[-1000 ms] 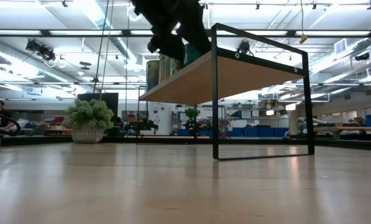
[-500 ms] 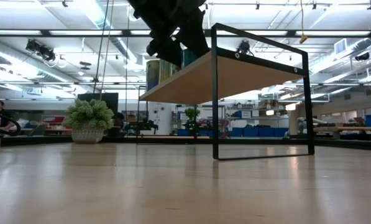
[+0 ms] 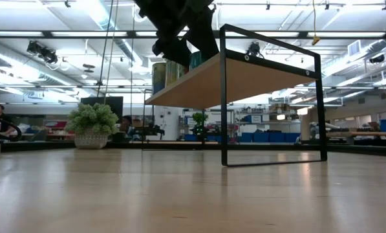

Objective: Pick and place cans onto a shelf
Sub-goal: Put the canned tuna on the shelf

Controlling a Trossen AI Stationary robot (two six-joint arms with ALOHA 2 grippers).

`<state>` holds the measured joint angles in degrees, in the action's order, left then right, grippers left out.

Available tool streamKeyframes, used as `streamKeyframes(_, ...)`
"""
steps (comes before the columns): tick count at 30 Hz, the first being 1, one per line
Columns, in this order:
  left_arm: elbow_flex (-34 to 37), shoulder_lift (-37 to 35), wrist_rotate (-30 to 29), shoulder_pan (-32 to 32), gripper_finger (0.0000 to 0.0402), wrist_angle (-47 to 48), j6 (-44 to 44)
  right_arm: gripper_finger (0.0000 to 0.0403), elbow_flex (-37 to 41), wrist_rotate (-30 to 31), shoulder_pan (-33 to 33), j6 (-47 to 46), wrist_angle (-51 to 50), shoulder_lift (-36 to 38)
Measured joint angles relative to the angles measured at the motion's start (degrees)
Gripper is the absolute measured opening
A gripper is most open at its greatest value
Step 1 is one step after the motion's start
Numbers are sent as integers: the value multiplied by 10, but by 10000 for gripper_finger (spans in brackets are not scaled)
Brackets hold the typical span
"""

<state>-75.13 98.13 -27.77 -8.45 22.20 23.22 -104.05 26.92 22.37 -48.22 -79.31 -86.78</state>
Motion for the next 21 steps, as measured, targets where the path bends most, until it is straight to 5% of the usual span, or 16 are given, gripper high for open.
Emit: streamKeyframes(21, 0, -1, -48, -28, 355, -18, -36, 395, 0, 0, 0, 2, 0, 0)
